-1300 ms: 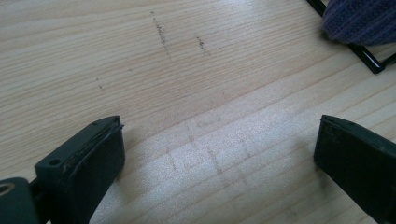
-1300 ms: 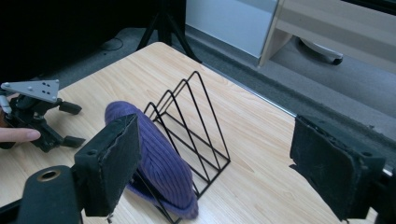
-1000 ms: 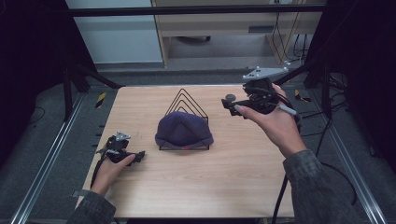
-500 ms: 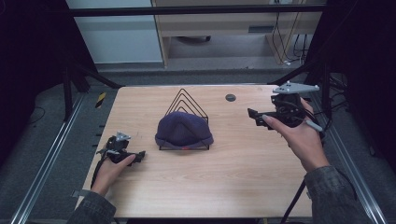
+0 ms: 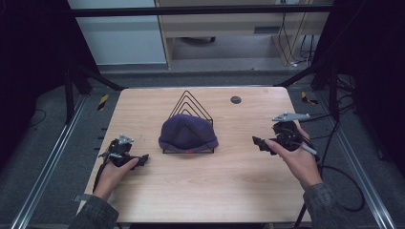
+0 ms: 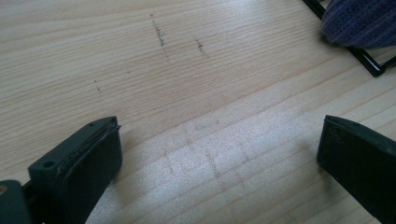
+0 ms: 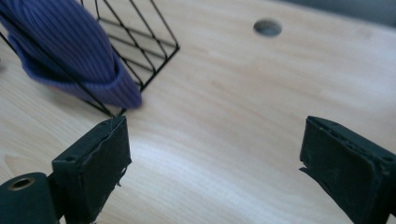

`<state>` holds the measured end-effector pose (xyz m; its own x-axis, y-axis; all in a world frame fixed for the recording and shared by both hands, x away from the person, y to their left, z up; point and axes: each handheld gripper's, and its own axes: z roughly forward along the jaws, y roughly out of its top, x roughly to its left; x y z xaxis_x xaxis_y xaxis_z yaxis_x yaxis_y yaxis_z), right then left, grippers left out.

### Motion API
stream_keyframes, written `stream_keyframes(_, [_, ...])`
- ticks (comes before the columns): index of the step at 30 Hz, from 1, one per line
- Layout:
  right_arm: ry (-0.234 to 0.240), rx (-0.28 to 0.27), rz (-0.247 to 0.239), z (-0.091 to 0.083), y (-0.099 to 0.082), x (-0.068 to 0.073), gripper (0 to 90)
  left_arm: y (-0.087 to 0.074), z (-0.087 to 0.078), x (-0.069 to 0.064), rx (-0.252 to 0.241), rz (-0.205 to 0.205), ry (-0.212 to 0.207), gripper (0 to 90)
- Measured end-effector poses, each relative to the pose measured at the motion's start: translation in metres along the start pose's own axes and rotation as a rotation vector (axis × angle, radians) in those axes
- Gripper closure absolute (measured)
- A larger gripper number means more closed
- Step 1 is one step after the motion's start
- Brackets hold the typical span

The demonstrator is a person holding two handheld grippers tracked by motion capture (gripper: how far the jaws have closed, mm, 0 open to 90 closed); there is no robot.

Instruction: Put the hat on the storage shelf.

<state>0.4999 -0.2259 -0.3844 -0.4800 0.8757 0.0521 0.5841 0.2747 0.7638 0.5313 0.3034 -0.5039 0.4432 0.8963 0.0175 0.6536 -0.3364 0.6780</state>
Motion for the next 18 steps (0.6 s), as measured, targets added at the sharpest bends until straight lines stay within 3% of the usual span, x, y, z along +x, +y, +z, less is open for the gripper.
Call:
stream_keyframes(2, [0.008, 0.040, 0.014, 0.016, -0.016, 0.000, 10.1, 0.000, 0.000, 0.000, 0.000, 0.000, 0.000, 0.0])
stream_keyframes(9, [0.035, 0.139, 0.052, 0.052, -0.046, 0.002, 13.0, 0.000, 0.000, 0.000, 0.000, 0.001, -0.001, 0.0])
stream_keyframes(18, [0.005, 0.182, 0.108, 0.078, -0.063, -0.004, 11.5, 0.000, 0.000, 0.000, -0.001, 0.002, -0.002, 0.0])
